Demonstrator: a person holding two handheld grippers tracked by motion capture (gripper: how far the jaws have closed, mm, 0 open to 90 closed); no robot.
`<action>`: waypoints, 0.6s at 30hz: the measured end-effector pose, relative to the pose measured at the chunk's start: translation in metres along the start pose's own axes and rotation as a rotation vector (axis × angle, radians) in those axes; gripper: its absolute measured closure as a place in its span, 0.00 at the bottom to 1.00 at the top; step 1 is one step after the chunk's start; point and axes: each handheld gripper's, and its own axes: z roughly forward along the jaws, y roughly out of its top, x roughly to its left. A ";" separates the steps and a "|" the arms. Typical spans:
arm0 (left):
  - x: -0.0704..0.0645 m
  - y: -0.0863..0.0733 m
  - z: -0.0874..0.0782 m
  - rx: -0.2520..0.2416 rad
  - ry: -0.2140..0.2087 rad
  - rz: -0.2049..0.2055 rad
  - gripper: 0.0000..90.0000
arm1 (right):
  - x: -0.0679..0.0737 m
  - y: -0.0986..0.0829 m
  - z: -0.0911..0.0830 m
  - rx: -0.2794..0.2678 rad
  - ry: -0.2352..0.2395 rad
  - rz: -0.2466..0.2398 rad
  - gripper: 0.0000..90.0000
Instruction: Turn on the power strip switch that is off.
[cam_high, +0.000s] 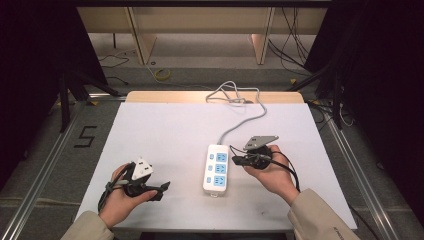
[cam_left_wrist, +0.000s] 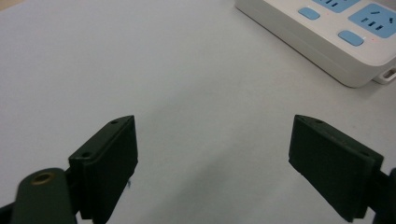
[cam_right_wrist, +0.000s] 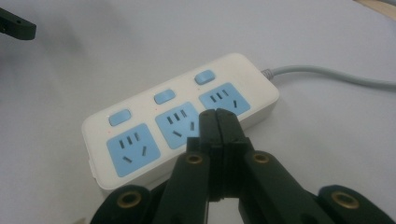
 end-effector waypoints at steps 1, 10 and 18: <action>0.000 0.000 0.000 -0.003 0.001 -0.002 0.17 | 0.000 0.001 0.001 0.000 0.001 0.001 1.00; 0.000 0.000 0.000 -0.003 0.001 -0.001 0.17 | 0.001 0.003 0.005 0.006 0.011 0.001 1.00; 0.000 0.000 0.000 -0.001 0.000 0.001 0.17 | 0.001 0.007 0.009 0.012 0.016 0.001 1.00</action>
